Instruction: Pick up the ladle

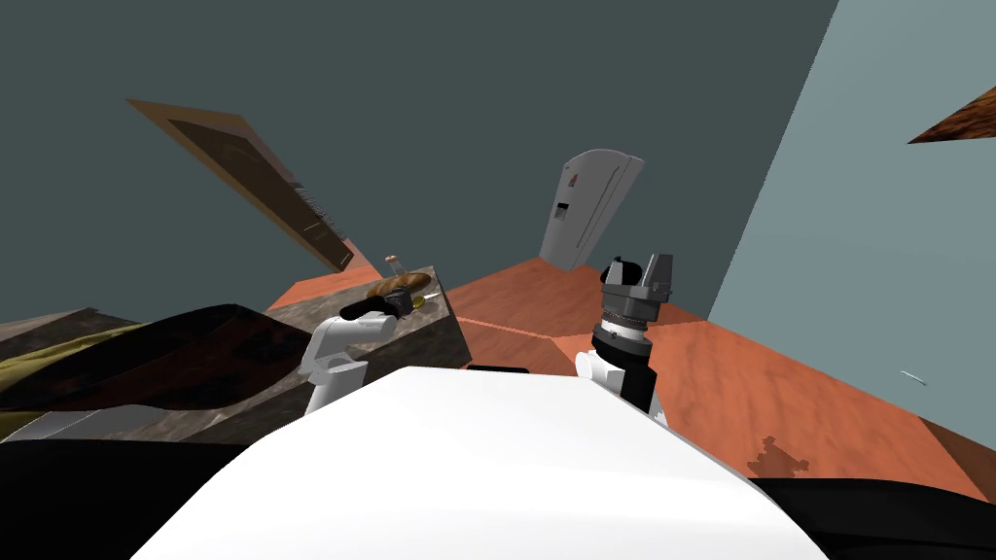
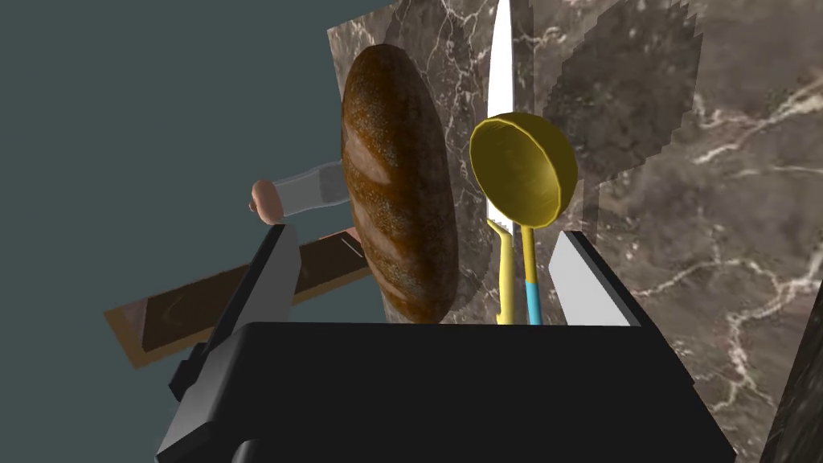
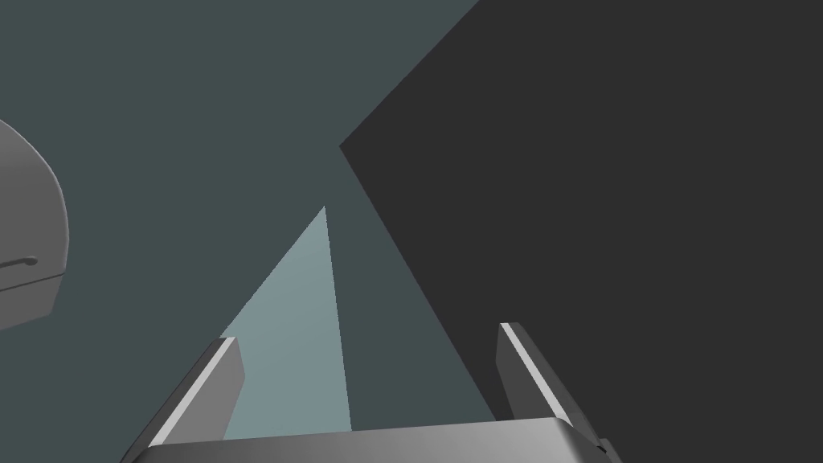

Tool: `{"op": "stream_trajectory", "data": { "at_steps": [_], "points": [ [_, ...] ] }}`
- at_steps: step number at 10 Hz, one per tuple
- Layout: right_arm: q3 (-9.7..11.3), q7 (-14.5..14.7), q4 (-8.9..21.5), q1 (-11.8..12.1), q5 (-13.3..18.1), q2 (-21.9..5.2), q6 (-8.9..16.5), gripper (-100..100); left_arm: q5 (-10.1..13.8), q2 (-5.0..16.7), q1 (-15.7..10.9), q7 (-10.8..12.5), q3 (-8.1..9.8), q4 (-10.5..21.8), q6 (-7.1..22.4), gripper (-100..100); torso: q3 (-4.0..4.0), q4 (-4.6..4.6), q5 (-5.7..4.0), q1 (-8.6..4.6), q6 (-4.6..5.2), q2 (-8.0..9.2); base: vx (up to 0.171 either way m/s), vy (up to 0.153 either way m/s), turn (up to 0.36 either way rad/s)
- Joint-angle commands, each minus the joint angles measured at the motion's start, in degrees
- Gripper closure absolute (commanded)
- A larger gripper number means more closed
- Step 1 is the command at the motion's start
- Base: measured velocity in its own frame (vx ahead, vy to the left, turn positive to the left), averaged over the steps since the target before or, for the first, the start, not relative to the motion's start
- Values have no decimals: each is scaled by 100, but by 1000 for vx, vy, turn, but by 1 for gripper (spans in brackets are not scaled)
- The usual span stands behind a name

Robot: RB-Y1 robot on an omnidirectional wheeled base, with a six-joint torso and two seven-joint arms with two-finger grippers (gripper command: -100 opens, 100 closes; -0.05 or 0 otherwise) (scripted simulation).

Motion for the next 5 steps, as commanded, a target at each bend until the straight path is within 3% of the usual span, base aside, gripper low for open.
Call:
{"op": "stream_trajectory", "data": {
  "at_steps": [1, 4, 5],
  "points": [
    [0, 0, 0, 0, 0, 0, 0, 0, 47, 39, -18, -21, 11, 58, 187, -100, 0, 0, 0, 0, 0, 0, 21, 29, -50],
    [0, 0, 0, 0, 0, 0, 0, 0, 158, 149, -69, -89, -4, 209, 653, -100, 1, 0, 1, 2, -2, 1, 23, 44, -67],
    [0, 0, 0, 0, 0, 0, 0, 0, 158, 149, -69, -89, -4, 209, 657, -100, 1, 0, 1, 4, 0, 2, 17, 42, -39]
  ]
}}
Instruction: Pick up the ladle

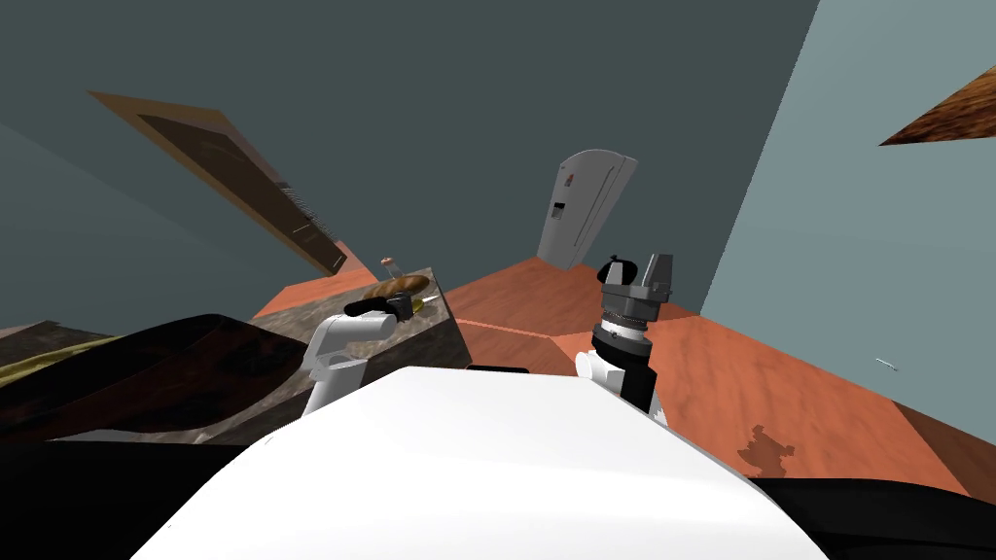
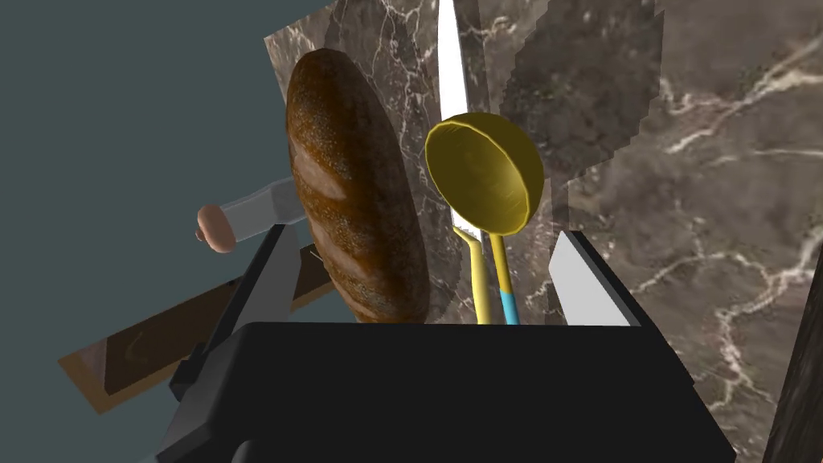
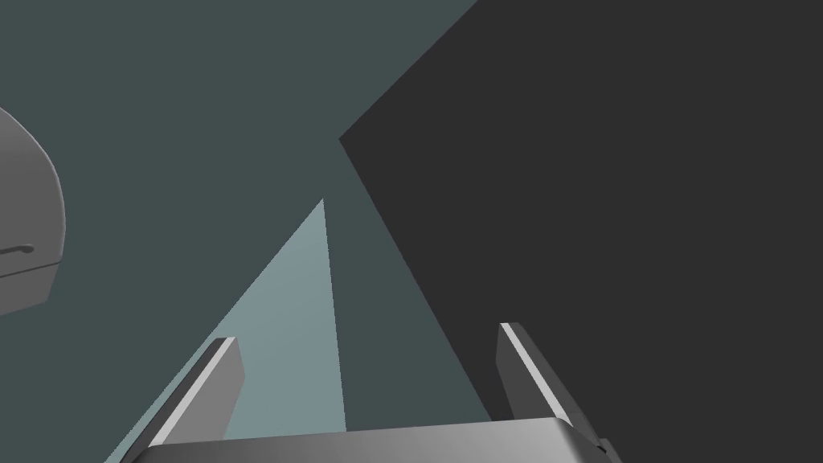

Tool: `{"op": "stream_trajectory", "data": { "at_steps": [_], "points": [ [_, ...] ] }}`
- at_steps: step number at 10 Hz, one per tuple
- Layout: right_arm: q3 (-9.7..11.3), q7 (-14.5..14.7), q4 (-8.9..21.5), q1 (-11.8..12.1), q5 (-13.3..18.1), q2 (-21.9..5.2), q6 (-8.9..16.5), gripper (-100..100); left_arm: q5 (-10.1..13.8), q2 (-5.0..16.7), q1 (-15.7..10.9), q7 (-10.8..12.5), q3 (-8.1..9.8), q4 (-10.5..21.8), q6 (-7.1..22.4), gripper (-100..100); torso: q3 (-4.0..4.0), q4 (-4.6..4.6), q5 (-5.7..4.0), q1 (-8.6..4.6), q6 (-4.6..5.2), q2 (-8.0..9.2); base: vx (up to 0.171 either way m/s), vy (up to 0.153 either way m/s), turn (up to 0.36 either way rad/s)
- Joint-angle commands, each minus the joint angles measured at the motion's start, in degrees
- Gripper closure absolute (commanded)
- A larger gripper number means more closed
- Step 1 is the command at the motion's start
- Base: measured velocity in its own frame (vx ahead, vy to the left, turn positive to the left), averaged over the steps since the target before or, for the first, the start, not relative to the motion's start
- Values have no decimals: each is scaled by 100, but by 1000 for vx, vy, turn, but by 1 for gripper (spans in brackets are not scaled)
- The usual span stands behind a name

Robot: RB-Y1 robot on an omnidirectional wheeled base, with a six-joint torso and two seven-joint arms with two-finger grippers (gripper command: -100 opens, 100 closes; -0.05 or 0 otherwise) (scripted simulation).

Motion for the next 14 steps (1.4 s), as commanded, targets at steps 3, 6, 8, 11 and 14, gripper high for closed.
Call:
{"op": "stream_trajectory", "data": {
  "at_steps": [3, 6, 8, 11, 14],
  "points": [
    [0, 0, 0, 0, 0, 0, 0, 0, 159, 153, -40, -110, -52, 220, 602, -100, -3, -1, 1, 10, 1, -5, 31, 66, -91],
    [-1, 0, 0, 0, 0, -1, 0, 0, 286, 262, -53, -207, -118, 431, 1069, -100, -6, -2, 5, 23, 0, -10, 39, 94, -76],
    [0, 0, 0, 0, 0, 0, 0, 0, 349, 305, -45, -255, -159, 546, 1271, -100, -4, -2, 3, 13, -1, -8, 24, 58, -52],
    [0, 0, 0, 0, 0, 0, 0, 0, 360, 312, -53, -263, -184, 592, 1346, 0, 5, 2, -3, -15, -1, 8, -8, 8, -24],
    [0, 0, 0, 0, 0, 0, 0, 0, 278, 263, -127, -320, -241, 1004, 1001, -100, 3, 1, -4, -18, -1, 6, 0, 0, 0]
  ]
}}
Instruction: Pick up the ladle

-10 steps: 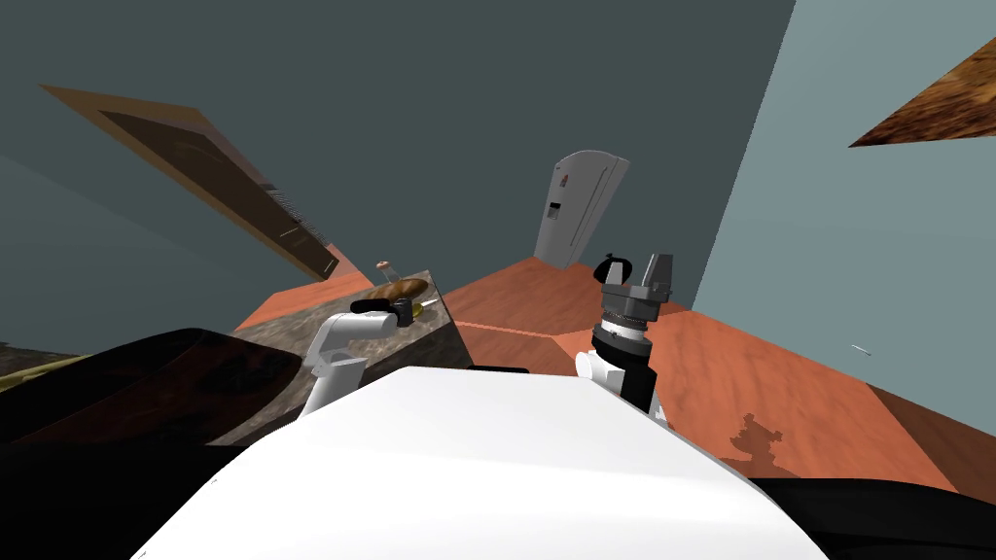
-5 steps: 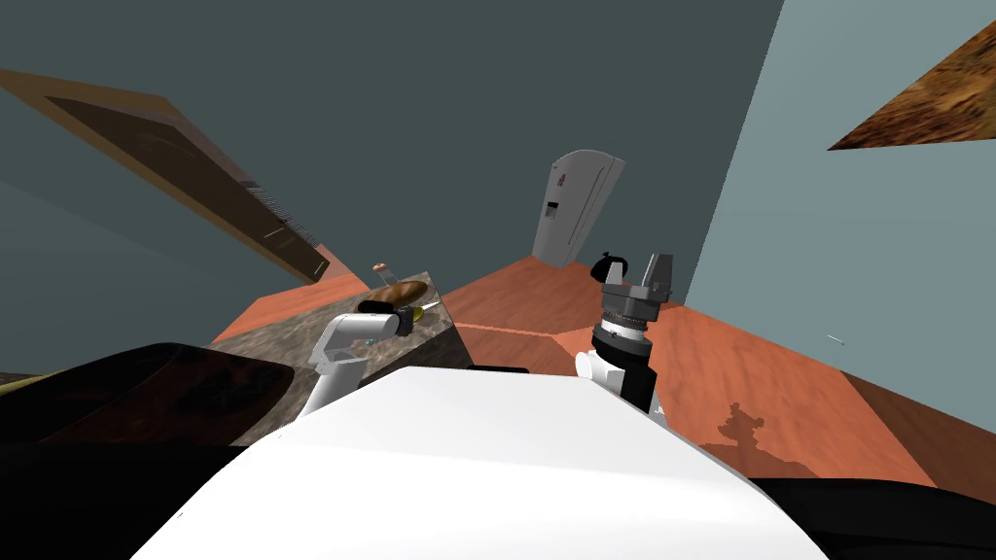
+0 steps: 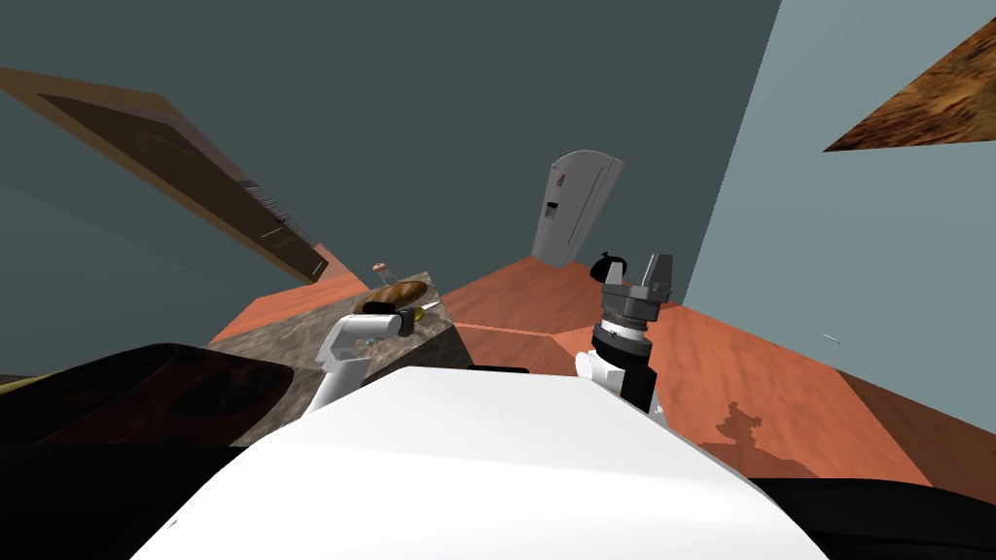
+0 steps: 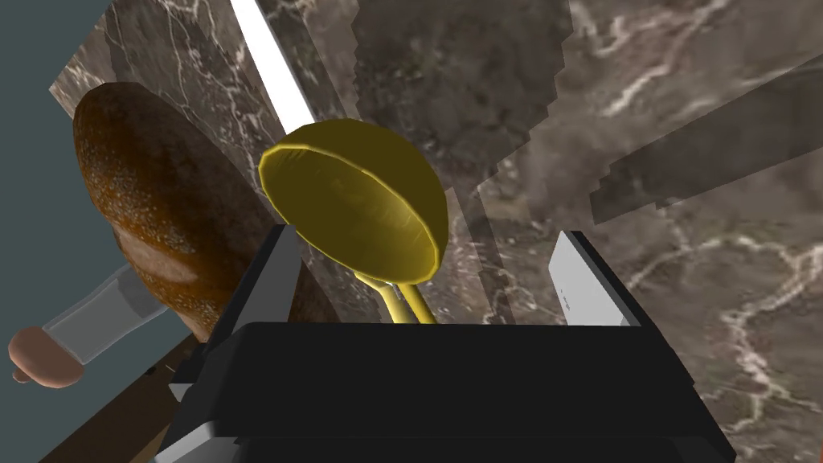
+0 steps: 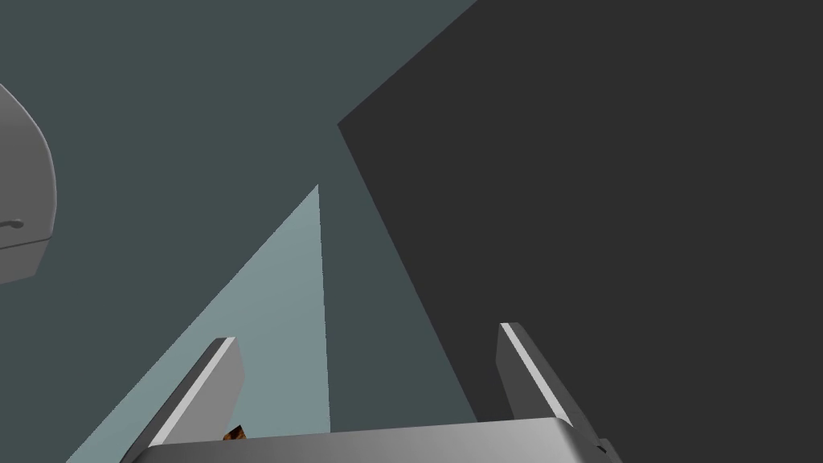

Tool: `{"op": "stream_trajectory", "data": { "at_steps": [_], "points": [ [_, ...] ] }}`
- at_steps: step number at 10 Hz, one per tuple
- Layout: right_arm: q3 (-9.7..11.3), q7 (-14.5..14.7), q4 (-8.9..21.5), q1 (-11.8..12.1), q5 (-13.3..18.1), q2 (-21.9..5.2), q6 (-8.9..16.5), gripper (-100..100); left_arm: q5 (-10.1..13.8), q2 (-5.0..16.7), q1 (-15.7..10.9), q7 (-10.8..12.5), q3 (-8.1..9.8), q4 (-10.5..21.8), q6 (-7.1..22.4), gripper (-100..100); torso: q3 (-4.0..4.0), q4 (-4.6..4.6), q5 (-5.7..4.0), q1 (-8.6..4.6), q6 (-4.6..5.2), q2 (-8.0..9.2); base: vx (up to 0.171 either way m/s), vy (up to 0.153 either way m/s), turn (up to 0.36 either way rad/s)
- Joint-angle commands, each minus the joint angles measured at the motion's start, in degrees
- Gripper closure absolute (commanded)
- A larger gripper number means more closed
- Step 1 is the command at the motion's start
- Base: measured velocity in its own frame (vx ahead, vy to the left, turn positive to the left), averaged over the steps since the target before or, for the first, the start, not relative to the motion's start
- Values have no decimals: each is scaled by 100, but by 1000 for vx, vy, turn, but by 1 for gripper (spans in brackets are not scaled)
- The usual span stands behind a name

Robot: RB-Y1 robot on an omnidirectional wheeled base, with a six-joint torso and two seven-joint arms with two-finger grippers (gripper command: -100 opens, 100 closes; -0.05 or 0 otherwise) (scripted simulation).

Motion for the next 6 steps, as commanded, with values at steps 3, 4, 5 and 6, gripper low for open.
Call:
{"op": "stream_trajectory", "data": {
  "at_steps": [3, 4, 5, 6],
  "points": [
    [0, 0, 0, 0, 0, 0, 0, 0, -22, -7, -40, -15, -15, 117, -90, 100, 0, 0, 0, 0, 0, 1, -1, 1, -4],
    [0, 0, 0, 0, 0, 0, 0, 0, -21, -7, -40, -15, -15, 116, -89, 100, 0, 0, -1, -1, 0, 0, 0, 0, 0],
    [0, 0, 0, 0, 0, 0, 0, 0, -22, -8, -37, -12, -13, 118, -85, 100, 0, 1, 0, -1, 4, -1, 0, 0, 0],
    [0, 0, 0, 0, 0, 0, 0, 0, -22, -8, -38, -9, -12, 118, -85, 100, -1, 0, 0, -1, 4, -2, 0, 0, 0]
  ]
}}
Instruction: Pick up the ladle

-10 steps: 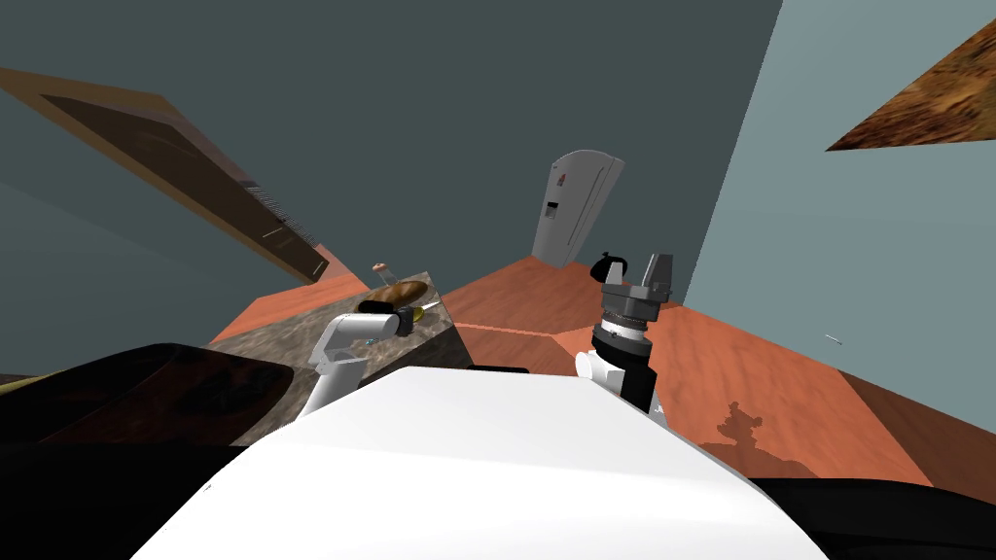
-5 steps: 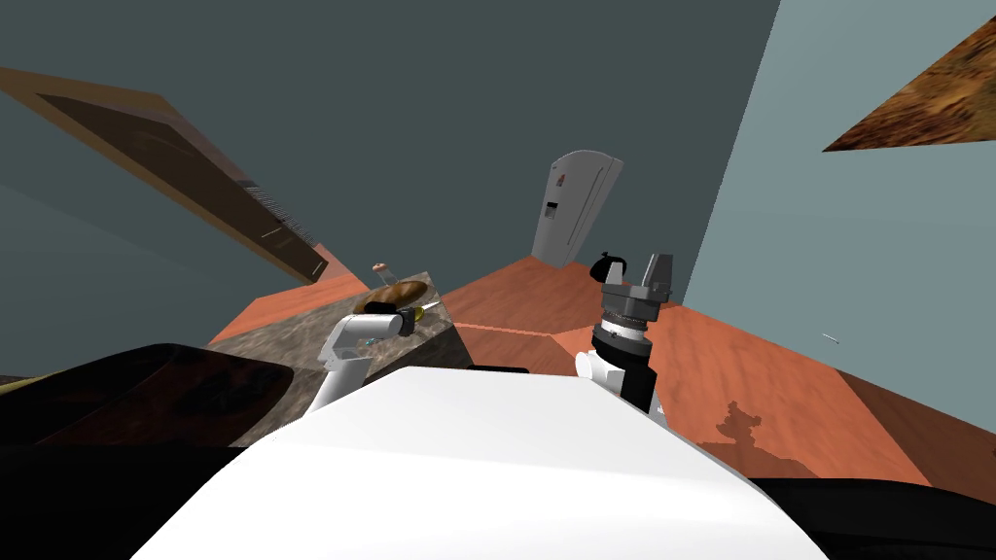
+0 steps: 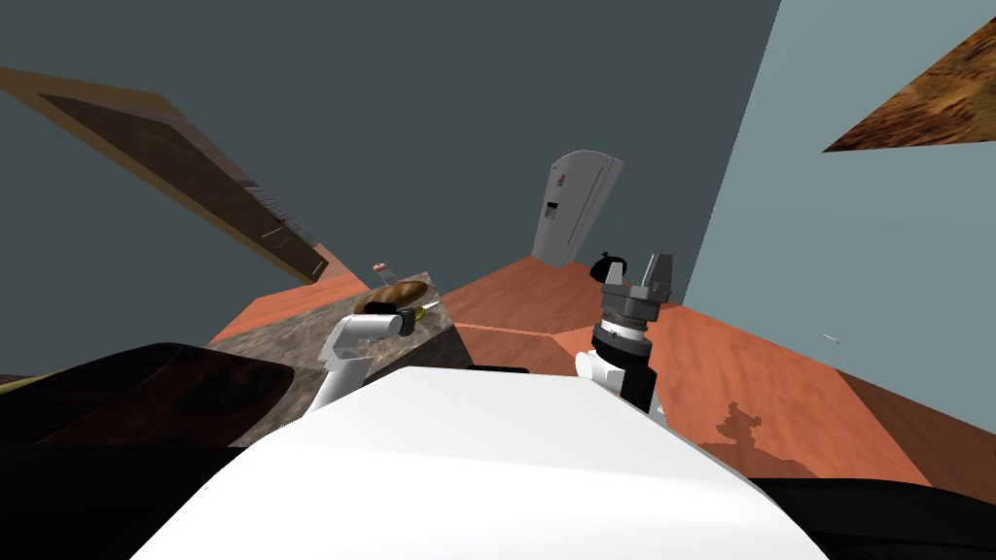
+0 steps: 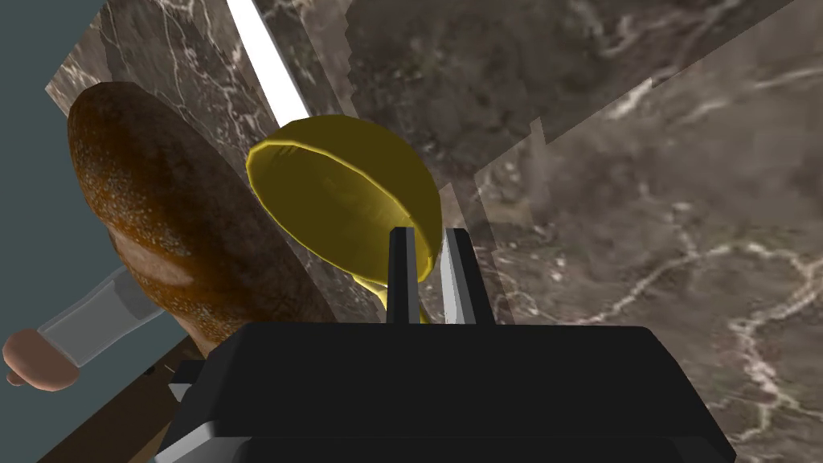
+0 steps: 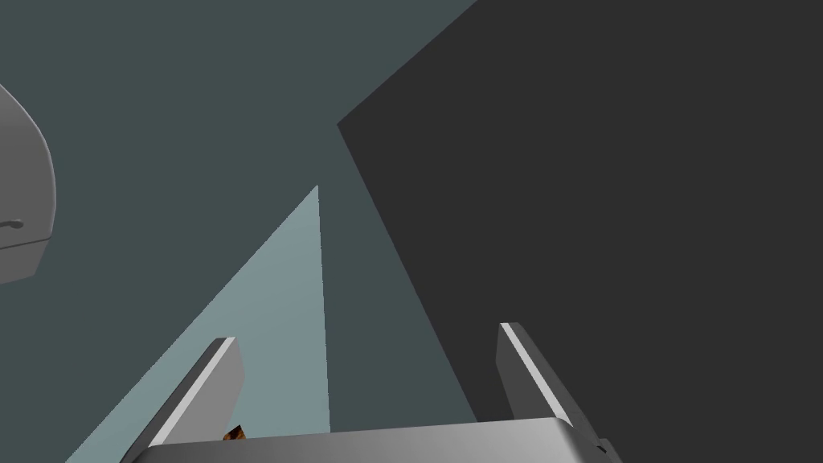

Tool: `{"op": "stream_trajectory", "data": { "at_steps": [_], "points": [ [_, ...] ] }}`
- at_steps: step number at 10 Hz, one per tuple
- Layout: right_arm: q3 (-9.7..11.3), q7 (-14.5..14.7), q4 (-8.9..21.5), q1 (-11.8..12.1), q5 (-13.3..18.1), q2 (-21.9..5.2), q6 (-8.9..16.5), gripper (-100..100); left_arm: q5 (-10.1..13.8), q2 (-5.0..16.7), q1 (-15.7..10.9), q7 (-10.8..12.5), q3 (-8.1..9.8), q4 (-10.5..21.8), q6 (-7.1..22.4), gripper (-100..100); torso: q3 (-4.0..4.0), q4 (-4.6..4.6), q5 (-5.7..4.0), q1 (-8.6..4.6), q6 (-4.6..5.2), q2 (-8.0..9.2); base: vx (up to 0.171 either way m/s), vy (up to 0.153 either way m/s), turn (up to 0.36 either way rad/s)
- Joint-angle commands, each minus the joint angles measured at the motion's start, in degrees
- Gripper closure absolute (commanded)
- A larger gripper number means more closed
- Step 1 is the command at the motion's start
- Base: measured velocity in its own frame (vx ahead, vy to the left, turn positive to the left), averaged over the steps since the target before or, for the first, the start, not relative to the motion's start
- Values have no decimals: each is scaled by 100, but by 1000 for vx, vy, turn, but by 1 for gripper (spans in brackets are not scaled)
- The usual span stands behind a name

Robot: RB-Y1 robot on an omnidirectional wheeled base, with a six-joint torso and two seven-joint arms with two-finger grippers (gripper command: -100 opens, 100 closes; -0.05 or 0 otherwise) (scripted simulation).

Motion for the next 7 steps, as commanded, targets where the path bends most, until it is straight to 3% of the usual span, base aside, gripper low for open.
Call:
{"op": "stream_trajectory", "data": {
  "at_steps": [1, 2, 3, 5, 6, 7],
  "points": [
    [0, 0, 0, 0, 0, 0, 0, 0, 0, 0, 0, 0, 0, 0, 0, 100, 0, 0, 0, 0, 0, 0, 0, 0, 0],
    [0, 0, 0, 0, 0, 0, 0, 0, 0, -1, 0, 1, 0, 0, 0, 0, 0, 0, -1, -1, 0, 0, 0, 0, 0],
    [0, 0, 0, 0, 0, 0, 0, 0, 36, 21, 48, 18, 22, -200, 145, 100, 0, 0, -1, -1, 1, 0, 0, 0, 0],
    [0, 0, 0, 0, 0, 0, 0, 0, 77, 45, 85, 47, 51, -406, 316, 100, 2, 2, -5, -7, 2, 2, 2, -2, 6],
    [0, 0, 0, 0, 0, 0, 0, 0, 64, 41, 57, 41, 42, -336, 268, 100, 2, 1, -4, -7, 2, 2, 0, 0, 0],
    [0, 0, 0, 0, 0, 0, 0, 0, 66, 43, 58, 43, 44, -345, 284, 0, 1, 1, -3, -5, 2, 2, 0, 0, 0]
  ]
}}
